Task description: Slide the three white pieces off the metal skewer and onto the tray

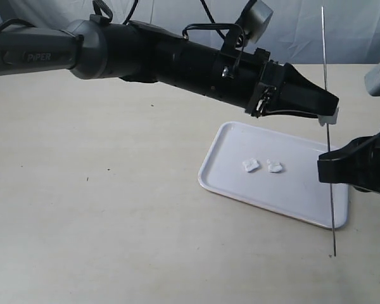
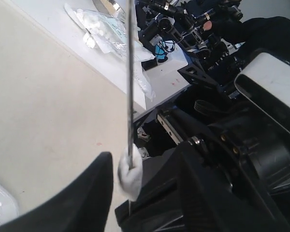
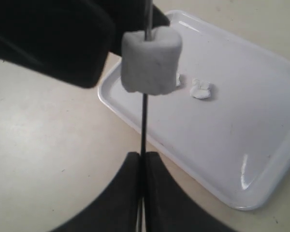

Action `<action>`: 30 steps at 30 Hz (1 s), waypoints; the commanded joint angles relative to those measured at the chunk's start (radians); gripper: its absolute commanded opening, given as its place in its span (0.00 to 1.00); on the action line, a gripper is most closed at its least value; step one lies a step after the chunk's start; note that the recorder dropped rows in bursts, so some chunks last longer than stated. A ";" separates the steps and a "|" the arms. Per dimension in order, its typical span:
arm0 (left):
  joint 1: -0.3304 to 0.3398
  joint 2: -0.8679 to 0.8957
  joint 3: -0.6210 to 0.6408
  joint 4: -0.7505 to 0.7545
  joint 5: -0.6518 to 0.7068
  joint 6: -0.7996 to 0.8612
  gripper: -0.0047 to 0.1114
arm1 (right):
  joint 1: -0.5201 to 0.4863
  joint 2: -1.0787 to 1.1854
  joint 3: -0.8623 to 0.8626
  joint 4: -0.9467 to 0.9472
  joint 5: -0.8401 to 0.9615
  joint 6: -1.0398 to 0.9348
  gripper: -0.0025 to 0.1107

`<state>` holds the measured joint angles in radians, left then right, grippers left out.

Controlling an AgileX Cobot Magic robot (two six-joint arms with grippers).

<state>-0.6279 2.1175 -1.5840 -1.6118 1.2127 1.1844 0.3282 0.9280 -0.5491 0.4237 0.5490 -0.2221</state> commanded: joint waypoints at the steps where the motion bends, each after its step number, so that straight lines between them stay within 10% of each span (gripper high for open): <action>1: -0.002 -0.011 0.002 0.021 0.008 0.005 0.40 | 0.000 0.002 -0.006 0.006 -0.021 -0.005 0.02; 30: -0.002 -0.011 0.002 -0.025 0.008 0.030 0.04 | 0.000 0.002 -0.006 0.026 -0.001 -0.011 0.02</action>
<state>-0.6279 2.1175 -1.5840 -1.5820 1.2092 1.1972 0.3282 0.9280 -0.5504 0.4523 0.5345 -0.2221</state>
